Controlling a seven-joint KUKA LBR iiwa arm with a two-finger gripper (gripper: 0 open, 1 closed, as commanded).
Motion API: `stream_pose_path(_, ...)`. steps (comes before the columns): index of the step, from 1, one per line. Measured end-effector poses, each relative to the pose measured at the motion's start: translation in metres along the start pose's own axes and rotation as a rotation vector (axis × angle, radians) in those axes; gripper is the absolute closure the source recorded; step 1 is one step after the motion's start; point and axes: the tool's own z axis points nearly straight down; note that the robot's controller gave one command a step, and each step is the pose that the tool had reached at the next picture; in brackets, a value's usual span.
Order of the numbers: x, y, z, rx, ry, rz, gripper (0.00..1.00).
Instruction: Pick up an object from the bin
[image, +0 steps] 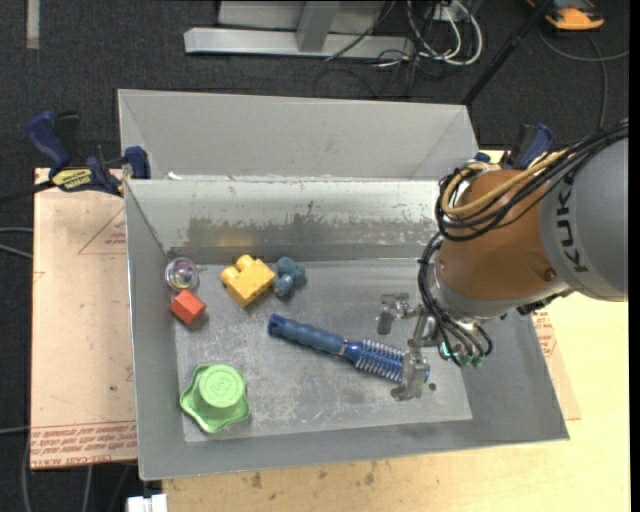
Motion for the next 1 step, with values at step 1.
stream_pose_path(1, 0.0049, -0.0066, 0.0846, -0.001, -0.004, 0.123, 0.0)
